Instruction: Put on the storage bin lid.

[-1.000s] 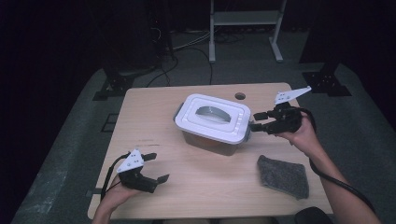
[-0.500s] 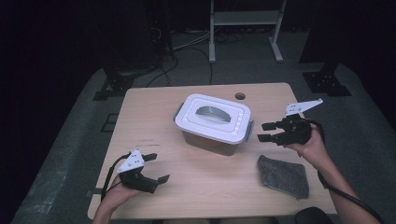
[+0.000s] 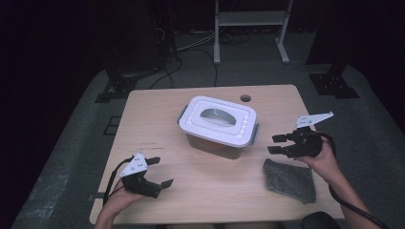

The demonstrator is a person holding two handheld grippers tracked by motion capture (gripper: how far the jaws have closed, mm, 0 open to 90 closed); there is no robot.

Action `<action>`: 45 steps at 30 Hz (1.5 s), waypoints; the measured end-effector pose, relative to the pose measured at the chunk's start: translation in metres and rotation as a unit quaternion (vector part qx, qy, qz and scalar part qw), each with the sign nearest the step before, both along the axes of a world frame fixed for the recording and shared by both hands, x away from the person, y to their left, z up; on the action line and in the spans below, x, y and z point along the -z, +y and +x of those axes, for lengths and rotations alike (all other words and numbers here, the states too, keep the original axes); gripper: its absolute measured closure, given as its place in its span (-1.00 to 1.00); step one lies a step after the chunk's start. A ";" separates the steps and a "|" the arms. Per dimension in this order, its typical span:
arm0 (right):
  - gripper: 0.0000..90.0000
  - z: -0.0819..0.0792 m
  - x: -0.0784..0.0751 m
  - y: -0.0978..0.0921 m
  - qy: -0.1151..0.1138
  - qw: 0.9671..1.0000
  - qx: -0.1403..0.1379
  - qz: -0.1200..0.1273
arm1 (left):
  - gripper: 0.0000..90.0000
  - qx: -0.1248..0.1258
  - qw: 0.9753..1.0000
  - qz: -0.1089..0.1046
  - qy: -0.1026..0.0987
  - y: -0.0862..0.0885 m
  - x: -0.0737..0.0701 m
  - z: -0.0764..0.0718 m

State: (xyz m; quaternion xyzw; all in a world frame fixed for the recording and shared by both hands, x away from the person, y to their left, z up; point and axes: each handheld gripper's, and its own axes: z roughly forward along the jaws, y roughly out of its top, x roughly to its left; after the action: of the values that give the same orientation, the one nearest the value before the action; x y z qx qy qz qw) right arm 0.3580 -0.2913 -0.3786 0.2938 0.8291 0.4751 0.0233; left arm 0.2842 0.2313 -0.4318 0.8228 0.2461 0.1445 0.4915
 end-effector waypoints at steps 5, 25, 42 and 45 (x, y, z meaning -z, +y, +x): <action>-0.14 -0.005 0.007 -0.004 0.008 1.000 0.004 0.002 | -0.87 0.000 1.000 -0.002 0.001 -0.001 0.000 0.000; -0.17 -0.016 0.036 -0.018 0.033 0.999 0.019 0.008 | -0.87 0.000 1.000 0.000 0.002 0.000 0.001 0.000; -0.19 -0.029 0.056 -0.026 0.048 0.998 0.028 0.021 | -0.87 0.000 1.000 0.001 0.003 -0.001 0.002 0.000; -0.20 -0.031 0.058 -0.027 0.049 0.998 0.028 0.022 | -0.87 0.000 1.000 0.000 0.003 -0.001 0.001 0.000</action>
State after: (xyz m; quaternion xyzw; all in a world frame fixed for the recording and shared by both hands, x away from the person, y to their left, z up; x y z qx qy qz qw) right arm 0.3273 -0.3183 -0.4368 0.3405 0.8102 0.4769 -0.0105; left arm 0.2840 0.2303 -0.4333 0.8233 0.2473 0.1425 0.4907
